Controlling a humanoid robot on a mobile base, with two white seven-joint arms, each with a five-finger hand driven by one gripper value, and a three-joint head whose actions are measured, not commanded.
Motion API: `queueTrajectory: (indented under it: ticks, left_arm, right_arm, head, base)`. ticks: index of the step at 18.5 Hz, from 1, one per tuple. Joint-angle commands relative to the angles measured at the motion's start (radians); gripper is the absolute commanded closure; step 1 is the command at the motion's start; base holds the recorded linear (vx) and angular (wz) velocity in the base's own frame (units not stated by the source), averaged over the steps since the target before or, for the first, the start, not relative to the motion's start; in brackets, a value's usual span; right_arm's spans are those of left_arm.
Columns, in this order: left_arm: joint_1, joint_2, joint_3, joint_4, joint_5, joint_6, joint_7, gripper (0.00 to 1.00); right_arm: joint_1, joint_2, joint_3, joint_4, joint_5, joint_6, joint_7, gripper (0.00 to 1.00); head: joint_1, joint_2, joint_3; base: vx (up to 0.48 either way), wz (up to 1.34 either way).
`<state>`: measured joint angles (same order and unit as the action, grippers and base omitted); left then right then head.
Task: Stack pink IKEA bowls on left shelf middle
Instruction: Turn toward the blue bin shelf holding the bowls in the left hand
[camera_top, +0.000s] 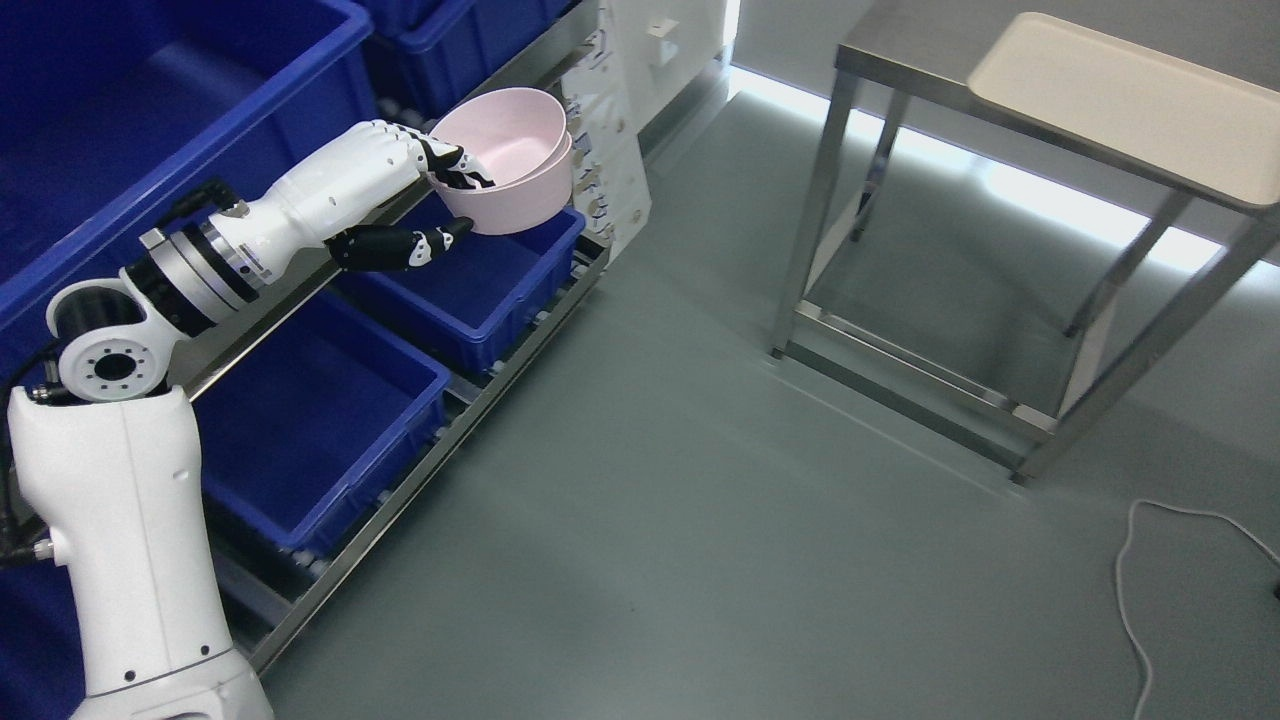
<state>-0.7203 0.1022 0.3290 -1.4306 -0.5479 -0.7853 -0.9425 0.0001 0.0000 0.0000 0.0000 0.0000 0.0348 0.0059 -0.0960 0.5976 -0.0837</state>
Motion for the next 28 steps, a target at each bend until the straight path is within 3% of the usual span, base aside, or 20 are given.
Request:
queueTrajectory:
  ticks: [1, 9, 16, 21, 28]
  left_arm:
    - [-0.004, 0.013, 0.004, -0.010, 0.000, 0.000, 0.002, 0.97]
    - [-0.073, 0.112, 0.056, -0.031, 0.003, 0.000, 0.001, 0.97]
    - [-0.076, 0.257, 0.107, -0.019, 0.003, 0.029, 0.001, 0.97]
    - [-0.096, 0.381, 0.102, 0.163, -0.010, 0.027, 0.022, 0.97]
    - [-0.326, 0.381, -0.253, 0.491, -0.214, 0.029, 0.263, 0.97]
  right_arm:
    - [0.029, -0.017, -0.011, -0.034, 0.000, 0.000, 0.000, 0.00]
    - [0.029, -0.017, -0.011, -0.034, -0.002, 0.000, 0.000, 0.00]
    - [0.029, -0.017, -0.011, -0.034, 0.000, 0.000, 0.000, 0.00]
    - [0.029, -0.017, -0.011, -0.034, 0.000, -0.001, 0.000, 0.00]
    - [0.029, -0.017, -0.012, -0.034, 0.000, 0.000, 0.000, 0.00]
  head:
    - [0.0000, 0.000, 0.000]
    - [0.0000, 0.000, 0.000]
    - [0.0000, 0.000, 0.000]
    - [0.0000, 0.000, 0.000]
    - [0.0000, 0.000, 0.000]
  base:
    - [-0.138, 0.57]
    - [-0.114, 0.62]
    - [-0.068, 0.48]
    - [-0.038, 0.55]
    - [-0.003, 0.30]
